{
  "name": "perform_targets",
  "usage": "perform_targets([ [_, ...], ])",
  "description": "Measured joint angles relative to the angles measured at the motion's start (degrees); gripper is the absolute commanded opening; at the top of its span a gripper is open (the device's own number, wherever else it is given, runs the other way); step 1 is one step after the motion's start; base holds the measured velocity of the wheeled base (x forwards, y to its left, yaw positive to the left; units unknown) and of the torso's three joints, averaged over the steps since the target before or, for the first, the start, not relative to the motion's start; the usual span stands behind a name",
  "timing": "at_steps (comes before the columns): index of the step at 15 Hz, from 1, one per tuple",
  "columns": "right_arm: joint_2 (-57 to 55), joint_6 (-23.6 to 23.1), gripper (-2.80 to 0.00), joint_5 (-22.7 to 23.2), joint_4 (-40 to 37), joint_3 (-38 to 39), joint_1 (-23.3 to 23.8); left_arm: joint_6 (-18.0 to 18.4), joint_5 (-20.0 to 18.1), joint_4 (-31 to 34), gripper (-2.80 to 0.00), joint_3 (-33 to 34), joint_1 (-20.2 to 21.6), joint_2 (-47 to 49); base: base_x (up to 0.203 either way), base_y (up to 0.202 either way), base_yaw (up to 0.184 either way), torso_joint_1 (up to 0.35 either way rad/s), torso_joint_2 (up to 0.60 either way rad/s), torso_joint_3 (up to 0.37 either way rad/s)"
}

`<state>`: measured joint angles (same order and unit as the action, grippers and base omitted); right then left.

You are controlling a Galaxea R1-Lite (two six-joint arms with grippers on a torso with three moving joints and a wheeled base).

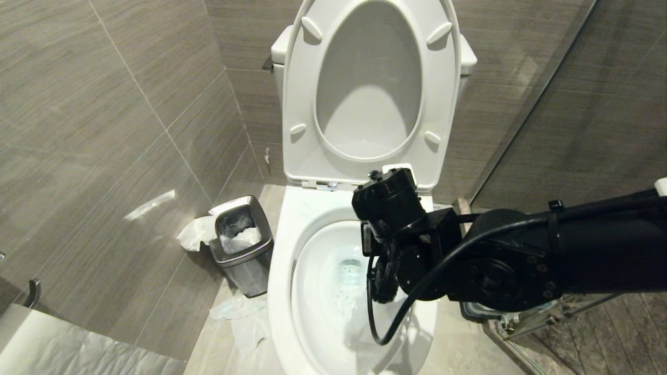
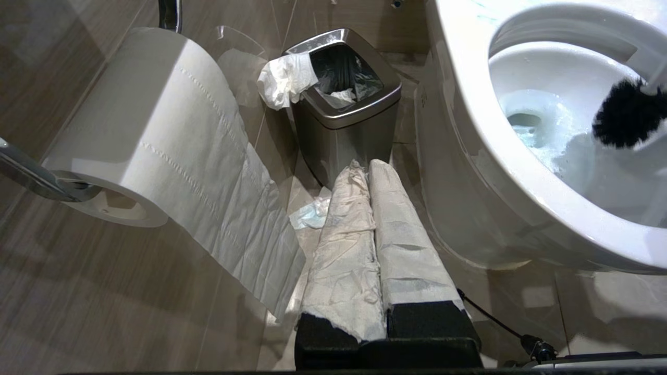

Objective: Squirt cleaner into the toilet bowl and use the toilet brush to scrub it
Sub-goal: Scrub the toilet bowl

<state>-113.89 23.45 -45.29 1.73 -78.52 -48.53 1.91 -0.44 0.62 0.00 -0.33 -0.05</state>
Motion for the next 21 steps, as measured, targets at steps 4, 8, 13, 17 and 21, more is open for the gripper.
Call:
perform_targets([
  [4, -1.23, -0.52, -2.80, 1.80, -0.05, -5.16, 3.28, 0.01, 0.00, -0.02, -2.80, 0.00, -0.02, 0.00, 0.000, 0.000, 0.000, 0.000, 0.00, 0.000],
  [8, -7.06, -2.66, -2.80, 2.98, -0.28, -16.37, 5.40, 0.00, 0.00, 0.00, -2.80, 0.00, 0.00, 0.00, 0.000, 0.000, 0.000, 0.000, 0.00, 0.000],
  [13, -13.87, -4.18, -2.80, 3.28, -4.21, -28.63, 4.01, 0.02, 0.02, 0.00, -2.80, 0.00, 0.00, 0.00, 0.000, 0.000, 0.000, 0.000, 0.00, 0.000],
  [17, -16.72, -4.43, -2.80, 3.24, -7.84, -34.72, -0.21, 0.01, 0.01, -0.01, -2.80, 0.00, -0.02, 0.00, 0.000, 0.000, 0.000, 0.000, 0.00, 0.000],
  [21, -16.70, -4.19, -2.80, 2.99, -8.37, -34.90, -4.10, 0.02, 0.02, 0.00, -2.80, 0.00, -0.02, 0.00, 0.000, 0.000, 0.000, 0.000, 0.00, 0.000],
])
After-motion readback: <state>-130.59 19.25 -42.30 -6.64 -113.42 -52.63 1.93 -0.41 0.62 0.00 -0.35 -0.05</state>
